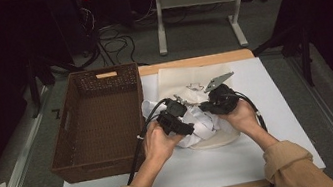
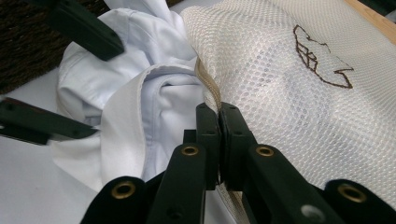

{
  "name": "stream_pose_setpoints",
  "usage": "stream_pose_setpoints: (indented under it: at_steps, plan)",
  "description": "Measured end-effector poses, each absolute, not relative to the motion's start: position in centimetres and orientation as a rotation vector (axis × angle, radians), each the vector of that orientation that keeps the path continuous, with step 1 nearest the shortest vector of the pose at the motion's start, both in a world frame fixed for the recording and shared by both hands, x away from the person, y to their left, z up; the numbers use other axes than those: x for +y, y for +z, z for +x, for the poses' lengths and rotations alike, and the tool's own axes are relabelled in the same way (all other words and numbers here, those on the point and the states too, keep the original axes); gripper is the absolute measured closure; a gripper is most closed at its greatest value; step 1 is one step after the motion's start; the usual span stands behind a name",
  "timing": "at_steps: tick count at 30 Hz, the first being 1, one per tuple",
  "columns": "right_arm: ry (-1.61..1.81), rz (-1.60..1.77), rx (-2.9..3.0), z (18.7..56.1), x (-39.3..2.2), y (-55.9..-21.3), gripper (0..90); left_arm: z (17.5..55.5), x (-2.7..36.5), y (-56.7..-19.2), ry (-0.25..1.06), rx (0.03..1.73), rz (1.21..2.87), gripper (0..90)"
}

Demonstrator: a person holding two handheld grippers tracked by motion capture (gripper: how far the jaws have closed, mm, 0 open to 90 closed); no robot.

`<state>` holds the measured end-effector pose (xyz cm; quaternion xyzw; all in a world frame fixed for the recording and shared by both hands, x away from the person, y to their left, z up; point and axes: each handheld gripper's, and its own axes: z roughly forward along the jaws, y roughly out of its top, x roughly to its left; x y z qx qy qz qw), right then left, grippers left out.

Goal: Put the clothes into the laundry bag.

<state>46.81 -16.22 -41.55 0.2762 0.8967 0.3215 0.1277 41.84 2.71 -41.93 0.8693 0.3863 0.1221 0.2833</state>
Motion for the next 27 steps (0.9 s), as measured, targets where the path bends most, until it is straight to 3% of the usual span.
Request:
stream_pose_setpoints:
  at_steps: [9,13,16,18,27]
  plan:
    - [0.925,0.815,2.612,46.8,-16.2,-41.6,88.5,40.9,2.7,-43.4,0.375,1.009,2.440,39.0]
    - [0.922,0.801,2.615,46.8,-16.1,-41.6,88.6,41.5,2.0,-44.3,0.369,1.046,2.504,54.7]
    - [0.929,0.799,2.615,46.8,-16.1,-41.6,88.5,41.7,1.4,-44.9,0.352,1.011,2.496,75.3]
    - [0.926,0.795,2.617,46.8,-16.2,-41.6,88.5,41.6,1.2,-45.0,0.339,0.993,2.487,84.1]
    - [0.940,0.807,2.607,46.6,-16.2,-41.4,88.5,42.3,2.0,-43.7,0.200,0.986,2.280,87.5]
